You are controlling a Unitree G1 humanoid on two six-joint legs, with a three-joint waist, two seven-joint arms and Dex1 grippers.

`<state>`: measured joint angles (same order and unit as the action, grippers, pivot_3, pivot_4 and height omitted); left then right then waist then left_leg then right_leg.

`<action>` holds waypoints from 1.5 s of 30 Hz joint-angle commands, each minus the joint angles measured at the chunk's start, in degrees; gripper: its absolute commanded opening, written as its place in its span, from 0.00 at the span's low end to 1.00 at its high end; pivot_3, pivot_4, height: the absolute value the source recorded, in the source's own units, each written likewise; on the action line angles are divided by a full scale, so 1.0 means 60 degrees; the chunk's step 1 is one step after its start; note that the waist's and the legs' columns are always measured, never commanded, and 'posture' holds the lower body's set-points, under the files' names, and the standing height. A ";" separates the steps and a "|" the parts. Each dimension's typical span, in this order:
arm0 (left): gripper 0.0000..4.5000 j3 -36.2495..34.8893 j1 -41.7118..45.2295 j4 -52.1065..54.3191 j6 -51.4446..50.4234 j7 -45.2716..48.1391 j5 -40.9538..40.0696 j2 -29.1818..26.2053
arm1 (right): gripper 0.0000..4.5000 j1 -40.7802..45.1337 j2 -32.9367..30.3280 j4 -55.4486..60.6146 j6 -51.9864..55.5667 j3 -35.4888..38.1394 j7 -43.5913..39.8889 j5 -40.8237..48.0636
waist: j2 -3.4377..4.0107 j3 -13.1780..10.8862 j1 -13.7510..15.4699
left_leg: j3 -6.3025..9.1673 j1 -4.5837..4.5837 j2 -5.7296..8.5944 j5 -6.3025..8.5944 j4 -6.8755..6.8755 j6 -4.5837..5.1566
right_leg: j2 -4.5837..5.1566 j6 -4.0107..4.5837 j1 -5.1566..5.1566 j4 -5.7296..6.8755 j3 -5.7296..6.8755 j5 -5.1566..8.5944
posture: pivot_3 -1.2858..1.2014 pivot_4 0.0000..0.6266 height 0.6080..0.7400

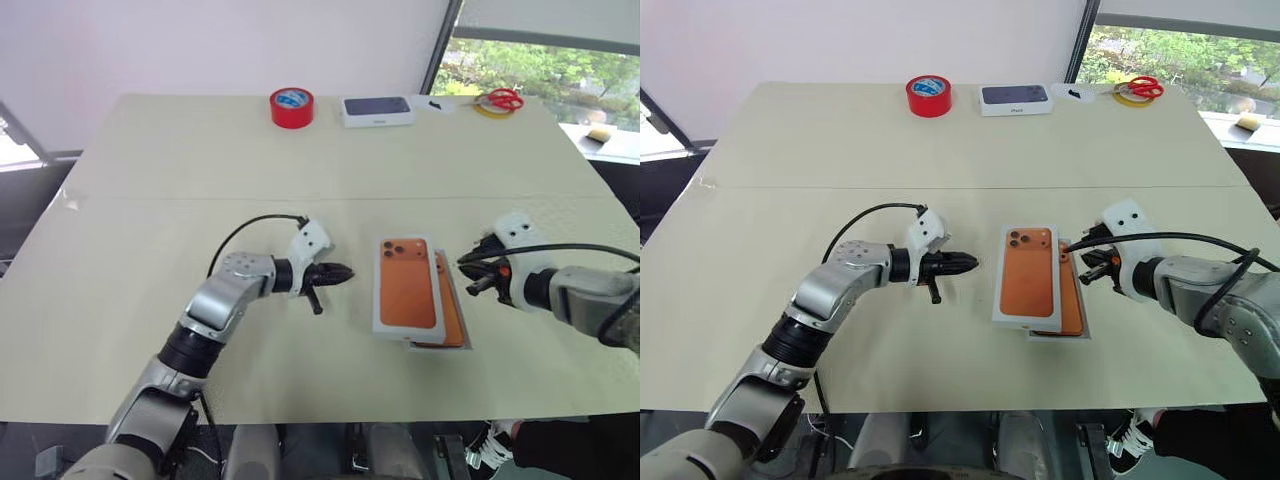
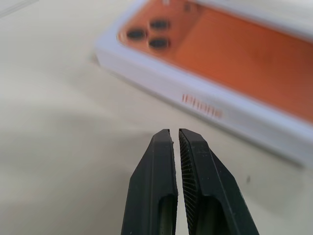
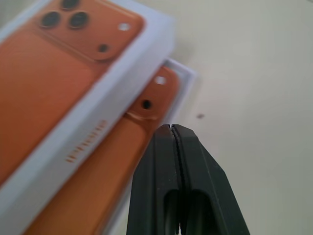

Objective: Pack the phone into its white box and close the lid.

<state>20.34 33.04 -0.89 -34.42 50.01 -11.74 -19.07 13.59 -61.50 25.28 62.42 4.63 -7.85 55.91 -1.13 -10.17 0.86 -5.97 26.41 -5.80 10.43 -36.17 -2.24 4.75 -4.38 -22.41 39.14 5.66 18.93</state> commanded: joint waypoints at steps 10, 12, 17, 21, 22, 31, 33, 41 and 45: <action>0.07 0.0875 0.0422 0.0248 0.0709 -0.0035 0.0498 0.1124 | 0.00 0.0026 0.0953 0.1146 0.0729 -0.0288 -0.0574 -0.1062 | 0.0002 0.0002 -0.0019 | 0.0000 -0.0002 0.0001 0.0000 0.0001 0.0000 | 0.0000 0.0000 -0.0002 0.0002 -0.0001 0.0000 | 0.52 0.24 0.93; 0.07 0.0881 0.0422 0.0327 0.0647 0.0034 0.0436 0.1261 | 0.00 -0.0014 0.1023 0.1213 0.0842 -0.0193 -0.0652 -0.1178 | 0.0002 0.0002 -0.0019 | 0.0002 -0.0002 0.0001 0.0000 0.0000 0.0000 | 0.0000 0.0000 0.0000 0.0003 -0.0001 0.0000 | 0.52 0.24 0.93; 0.07 0.1098 0.0517 0.0399 0.0679 0.0318 0.0427 0.1481 | 0.00 -0.0266 0.0796 0.1379 0.1070 0.0215 -0.0985 -0.1479 | 0.0002 0.0002 0.0003 | 0.0000 -0.0001 0.0003 0.0000 -0.0002 0.0000 | 0.0003 0.0000 0.0002 0.0002 -0.0001 0.0000 | 0.52 0.24 0.93; 0.07 0.1120 0.0634 0.0344 0.0727 0.0435 0.0450 0.1620 | 0.00 -0.0651 0.0608 0.1554 0.1120 0.0537 -0.1352 -0.1686 | 0.0002 0.0002 -0.0011 | 0.0001 -0.0002 0.0003 0.0000 -0.0002 0.0000 | 0.0002 0.0000 0.0003 0.0002 -0.0001 0.0000 | 0.52 0.24 0.93; 0.07 0.1127 0.0654 0.0319 0.0763 0.0455 0.0477 0.1644 | 0.00 -0.0751 0.0580 0.1583 0.1140 0.0619 -0.1430 -0.1735 | 0.0003 0.0002 -0.0012 | 0.0003 -0.0002 0.0003 0.0000 -0.0002 0.0000 | 0.0001 0.0000 0.0003 0.0002 -0.0001 0.0000 | 0.52 0.24 0.93; 0.07 0.1168 0.0808 0.0042 0.0912 0.0494 0.0565 0.1830 | 0.00 -0.1143 0.0670 0.1619 0.1222 0.0864 -0.1805 -0.2290 | 0.0004 0.0003 -0.0012 | 0.0003 -0.0004 0.0003 0.0000 -0.0004 0.0000 | 0.0001 0.0000 0.0005 0.0003 -0.0001 0.0000 | 0.52 0.24 0.93; 0.07 0.1183 0.0818 -0.0020 0.0952 0.0500 0.0595 0.1848 | 0.00 -0.1132 0.0697 0.1595 0.1225 0.0859 -0.1870 -0.2403 | 0.0004 0.0003 -0.0013 | 0.0003 -0.0004 0.0003 0.0000 -0.0004 0.0000 | 0.0001 0.0000 0.0006 0.0003 -0.0001 0.0000 | 0.52 0.24 0.93; 0.07 0.1228 0.0703 -0.0125 0.1008 0.0534 0.0729 0.1694 | 0.00 -0.1050 0.0779 0.1555 0.1205 0.0769 -0.2079 -0.2846 | 0.0004 0.0003 -0.0012 | 0.0003 -0.0004 0.0003 0.0000 -0.0005 0.0000 | 0.0001 0.0000 0.0007 0.0003 -0.0001 0.0000 | 0.52 0.24 0.93; 0.07 0.1161 0.0643 -0.0156 0.0984 0.0529 0.0720 0.1632 | 0.00 -0.1048 0.0805 0.1503 0.1162 0.0726 -0.2183 -0.3054 | 0.0004 0.0003 -0.0012 | 0.0003 -0.0005 0.0003 0.0000 -0.0005 0.0000 | 0.0001 0.0000 0.0007 0.0003 -0.0001 0.0000 | 0.52 0.24 0.93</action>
<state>27.39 36.58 -2.85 -29.68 52.92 -7.25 -9.67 6.61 -57.05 32.26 70.24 8.42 -20.29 38.27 -1.10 -10.15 0.78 -5.96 26.38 -5.78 10.42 -36.19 -2.24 4.76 -4.38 -22.37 39.16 5.66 18.93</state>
